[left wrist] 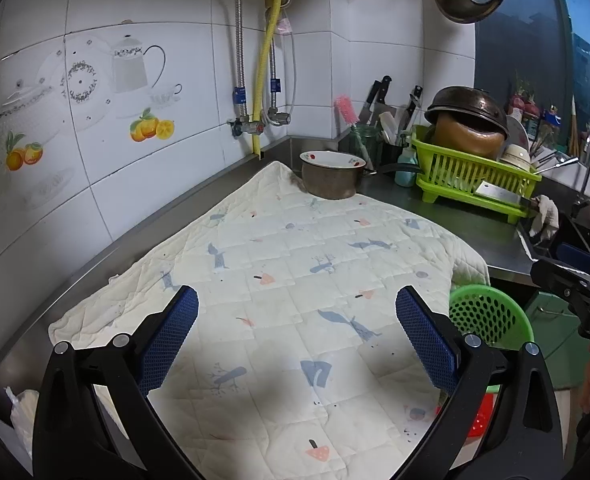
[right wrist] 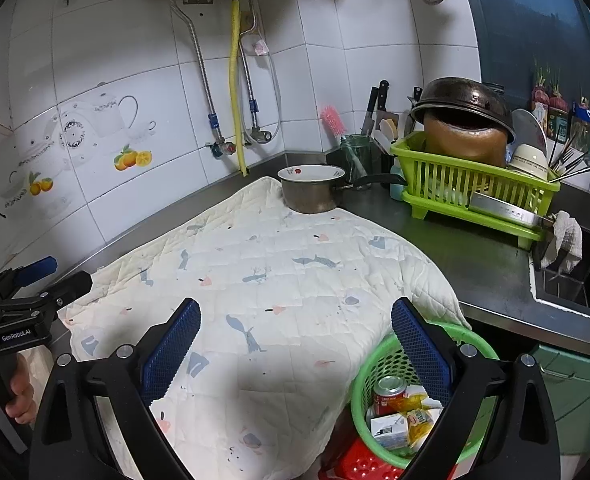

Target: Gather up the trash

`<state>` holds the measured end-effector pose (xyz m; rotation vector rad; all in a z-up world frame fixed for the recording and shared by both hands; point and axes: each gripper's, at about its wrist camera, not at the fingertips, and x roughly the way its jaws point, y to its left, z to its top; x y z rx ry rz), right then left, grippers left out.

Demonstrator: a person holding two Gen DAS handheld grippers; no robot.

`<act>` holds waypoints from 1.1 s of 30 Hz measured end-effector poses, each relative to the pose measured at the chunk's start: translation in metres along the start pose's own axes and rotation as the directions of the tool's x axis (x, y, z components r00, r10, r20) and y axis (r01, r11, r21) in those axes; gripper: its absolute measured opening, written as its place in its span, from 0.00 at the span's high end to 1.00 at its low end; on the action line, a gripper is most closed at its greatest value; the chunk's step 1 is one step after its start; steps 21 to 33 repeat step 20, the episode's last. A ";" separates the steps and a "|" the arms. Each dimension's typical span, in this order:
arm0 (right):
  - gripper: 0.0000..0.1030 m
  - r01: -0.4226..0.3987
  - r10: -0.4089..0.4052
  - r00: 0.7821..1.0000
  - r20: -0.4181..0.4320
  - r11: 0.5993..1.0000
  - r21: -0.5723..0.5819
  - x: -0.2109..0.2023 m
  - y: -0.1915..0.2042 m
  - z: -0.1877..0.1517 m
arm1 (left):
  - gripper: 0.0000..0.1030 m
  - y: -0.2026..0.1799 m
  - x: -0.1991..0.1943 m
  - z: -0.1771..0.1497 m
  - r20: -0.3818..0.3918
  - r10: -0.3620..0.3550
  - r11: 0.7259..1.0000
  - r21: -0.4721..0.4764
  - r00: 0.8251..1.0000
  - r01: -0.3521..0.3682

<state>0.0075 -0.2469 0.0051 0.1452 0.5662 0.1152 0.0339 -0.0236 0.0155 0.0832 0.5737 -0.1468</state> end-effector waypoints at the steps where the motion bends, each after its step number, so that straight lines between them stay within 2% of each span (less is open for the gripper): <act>1: 0.10 -0.001 0.001 1.000 0.000 1.000 0.000 0.000 0.000 0.000 | 0.05 0.000 0.000 0.000 0.000 -0.002 1.000 0.002 1.000 0.002; 9: 0.09 -0.001 0.001 1.000 -0.001 1.000 0.000 0.000 -0.001 -0.001 | 0.05 -0.006 -0.005 -0.001 0.028 0.007 1.000 0.021 1.000 -0.008; 17: 0.09 0.002 -0.002 1.000 -0.009 1.000 0.002 0.002 -0.002 -0.001 | 0.05 0.000 -0.004 0.000 0.017 0.015 1.000 -0.011 1.000 -0.015; 33: 0.09 0.001 -0.001 1.000 -0.012 1.000 0.004 0.004 -0.004 -0.002 | 0.05 0.002 -0.003 -0.001 0.013 0.016 1.000 -0.016 1.000 -0.015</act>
